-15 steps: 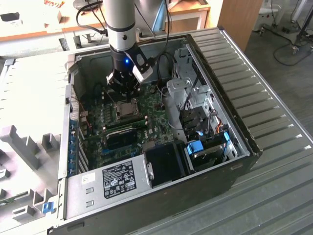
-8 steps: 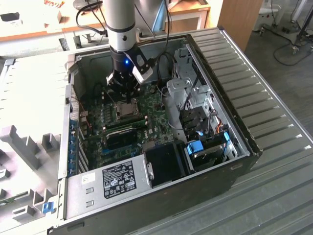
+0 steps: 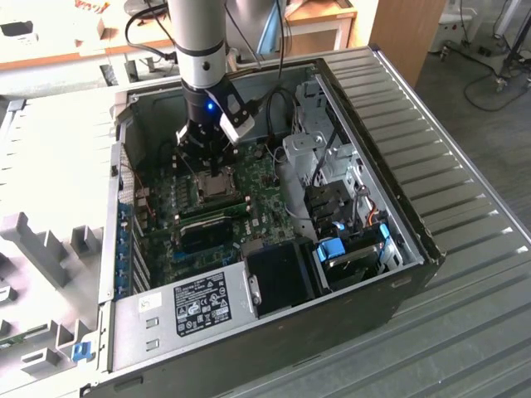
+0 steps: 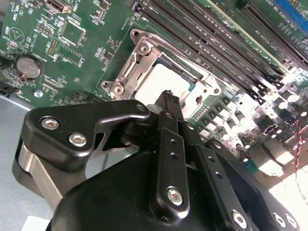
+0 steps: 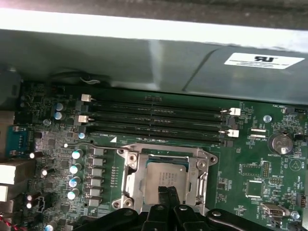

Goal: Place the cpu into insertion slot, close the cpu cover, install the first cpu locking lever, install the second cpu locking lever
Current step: 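Close the cpu cover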

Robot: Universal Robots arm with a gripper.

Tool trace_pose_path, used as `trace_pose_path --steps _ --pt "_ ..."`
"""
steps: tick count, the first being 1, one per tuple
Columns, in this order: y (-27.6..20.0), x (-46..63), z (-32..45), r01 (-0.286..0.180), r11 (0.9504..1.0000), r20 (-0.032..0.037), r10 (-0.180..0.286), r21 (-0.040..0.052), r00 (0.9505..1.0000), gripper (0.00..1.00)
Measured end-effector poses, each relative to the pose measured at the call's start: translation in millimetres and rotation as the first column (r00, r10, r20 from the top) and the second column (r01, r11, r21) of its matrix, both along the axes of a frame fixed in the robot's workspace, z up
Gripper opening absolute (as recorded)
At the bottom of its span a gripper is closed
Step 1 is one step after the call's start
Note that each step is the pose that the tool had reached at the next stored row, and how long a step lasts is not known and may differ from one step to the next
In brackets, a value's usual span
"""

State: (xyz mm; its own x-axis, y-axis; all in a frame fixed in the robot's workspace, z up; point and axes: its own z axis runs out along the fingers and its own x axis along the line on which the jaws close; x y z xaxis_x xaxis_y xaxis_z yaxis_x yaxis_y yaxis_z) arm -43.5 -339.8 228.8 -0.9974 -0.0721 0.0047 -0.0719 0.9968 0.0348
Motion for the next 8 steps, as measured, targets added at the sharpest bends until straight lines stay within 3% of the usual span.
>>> trace_pose_path --steps 8 --pt "-3.6 -0.9 -0.2 0.0 1.0 0.0001 0.0 0.0 1.0 0.11"
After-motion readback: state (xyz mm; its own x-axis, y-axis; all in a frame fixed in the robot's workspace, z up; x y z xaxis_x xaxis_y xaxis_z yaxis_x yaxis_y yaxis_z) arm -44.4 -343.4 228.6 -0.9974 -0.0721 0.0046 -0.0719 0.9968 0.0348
